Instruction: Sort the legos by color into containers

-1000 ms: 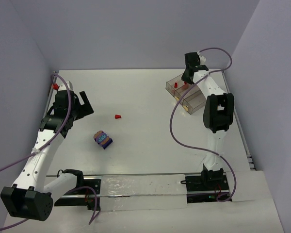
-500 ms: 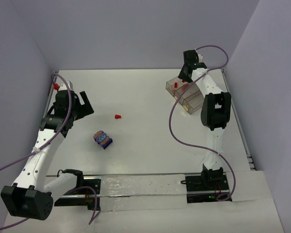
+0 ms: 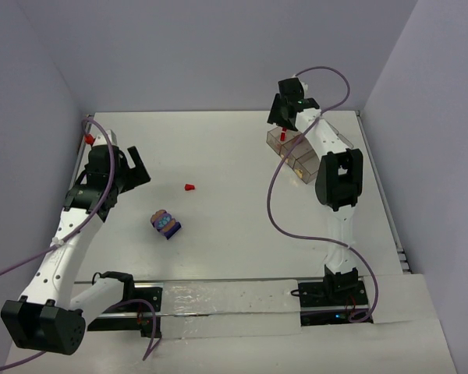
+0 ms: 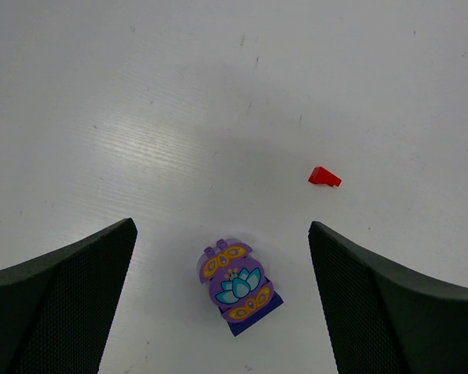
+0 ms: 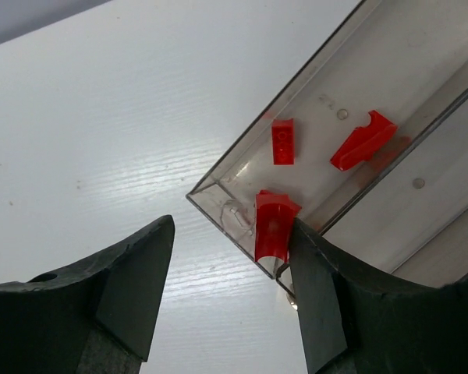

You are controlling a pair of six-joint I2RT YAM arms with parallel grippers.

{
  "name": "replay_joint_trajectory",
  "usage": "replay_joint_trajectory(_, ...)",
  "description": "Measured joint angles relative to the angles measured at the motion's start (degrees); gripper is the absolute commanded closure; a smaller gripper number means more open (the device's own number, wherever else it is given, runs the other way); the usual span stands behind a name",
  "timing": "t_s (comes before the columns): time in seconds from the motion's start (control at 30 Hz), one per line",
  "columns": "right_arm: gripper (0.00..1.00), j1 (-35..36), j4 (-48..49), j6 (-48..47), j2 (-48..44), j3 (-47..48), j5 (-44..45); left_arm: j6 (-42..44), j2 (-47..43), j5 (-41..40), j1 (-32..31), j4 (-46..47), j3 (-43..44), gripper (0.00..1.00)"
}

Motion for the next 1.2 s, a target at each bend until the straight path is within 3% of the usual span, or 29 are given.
replay_joint_trajectory(0.47,0.26,-0.3,-2.1,0.0,6.0,3.6,1.1,0.0,-0.7,-0.7,0.0,0.0,0.0,0.01)
replay_joint_trajectory(0.9,0.13,-0.3,-2.5,-0.3,7.3,4.5,1.3,0.0,-0.6,-0.9,0.0,0.0,0.0,0.01)
replay_joint_trajectory(0.93,0.14,-0.3,-2.5,-0.3,7.3,4.5,1.3,0.0,-0.6,-0.8,0.0,0.0,0.0,0.01)
replay_joint_trajectory(1.1,0.4,-0.3,-2.1,-0.7,7.2,4.2,0.7,0.0,-0.6,-0.8,0.0,0.0,0.0,0.01)
replay_joint_trajectory(1.17,0.43,-0.3,-1.8,-0.7,7.1,3.7,0.6,0.0,-0.6,-0.8,0.0,0.0,0.0,0.01)
replay_joint_trajectory(1.2,0.4,-0.3,-1.8,-0.7,7.1,3.5,0.5,0.0,-0.6,-0.8,0.0,0.0,0.0,0.01)
